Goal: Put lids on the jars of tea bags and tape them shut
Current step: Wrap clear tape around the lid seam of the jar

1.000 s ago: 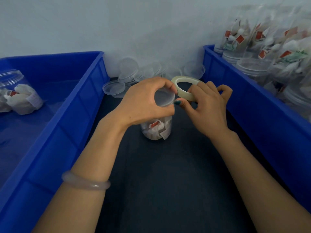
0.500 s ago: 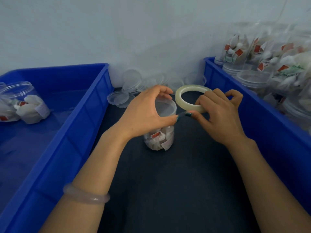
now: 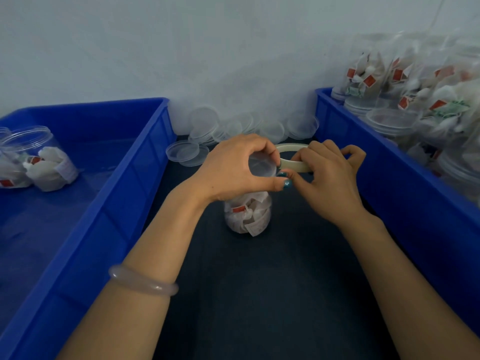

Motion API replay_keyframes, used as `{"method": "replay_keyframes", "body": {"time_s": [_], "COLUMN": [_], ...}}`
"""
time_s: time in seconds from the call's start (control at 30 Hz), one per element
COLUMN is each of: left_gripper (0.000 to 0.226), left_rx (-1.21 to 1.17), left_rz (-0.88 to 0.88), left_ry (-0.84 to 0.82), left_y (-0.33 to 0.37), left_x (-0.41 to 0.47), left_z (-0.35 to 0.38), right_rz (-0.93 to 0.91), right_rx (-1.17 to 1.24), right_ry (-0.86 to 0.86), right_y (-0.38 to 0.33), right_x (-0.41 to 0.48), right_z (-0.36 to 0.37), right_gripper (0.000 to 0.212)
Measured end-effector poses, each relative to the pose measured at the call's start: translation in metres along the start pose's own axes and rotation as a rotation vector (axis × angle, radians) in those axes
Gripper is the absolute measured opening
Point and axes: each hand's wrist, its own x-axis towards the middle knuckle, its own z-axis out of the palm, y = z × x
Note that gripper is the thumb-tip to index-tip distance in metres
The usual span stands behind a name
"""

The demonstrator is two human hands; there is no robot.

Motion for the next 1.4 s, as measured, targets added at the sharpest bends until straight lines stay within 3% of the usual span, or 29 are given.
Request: {"method": "replay_keyframes", "body": {"time_s": [0.13, 0.3, 0.43, 0.67, 0.8, 0.9, 1.07, 1.2, 1.33, 1.4], "left_gripper": [0.023, 0.046, 0.07, 0.066, 0.068, 0.072, 0.066, 0.057, 0.043, 0.048], "left_rx": [-0.043, -0.023, 0.074, 0.274, 0.343, 0.528, 0.295, 0.19, 0.324, 0.362], "left_rz": [-0.012, -0.031, -0.115, -0.154, -0.279, -0.239, -0.165, -0.186, -0.195, -0.161], "left_ry": [-0.002, -0.058, -0.062, -0.064, -0.132, -0.138, -0.241, -0.136, 0.158, 0.238], "left_y": [0.0, -0.002, -0.004, -0.002, 0.004, 0.014, 0.022, 0.026, 0.023, 0.018], "left_x": [0.0, -0.002, -0.002, -0.005, -0.012, -0.012, -0.01, -0.012, -0.014, -0.013], "left_z": [-0.001, -0.004, -0.004, -0.008, -0.014, -0.017, -0.019, 0.006, 0.032, 0.035], "right_rz": [-0.064, -0.122, -0.123, -0.083, -0.094, -0.105, -0.128, -0.107, -0.114, -0.136], "right_rx": [0.027, 0.063, 0.02, 0.017, 0.016, 0.008, -0.038, -0.004, 0.023, 0.015], "right_ry": [-0.024, -0.058, -0.042, -0.032, -0.047, -0.006, 0.017, 0.011, -0.021, -0.038], "right_y": [0.003, 0.017, 0.02, 0.016, 0.012, 0.011, 0.007, 0.005, 0.004, 0.007], "right_x": [0.0, 0.0, -0.001, -0.002, -0.001, 0.0, -0.002, -0.003, -0.004, -0.004], "right_z": [-0.004, -0.011, -0.012, -0.011, -0.008, -0.009, -0.006, -0.002, 0.0, -0.002], "right_gripper": [0.044, 0.041, 0.04, 0.046, 0.046, 0.045, 0.034, 0.026, 0.017, 0.018]}}
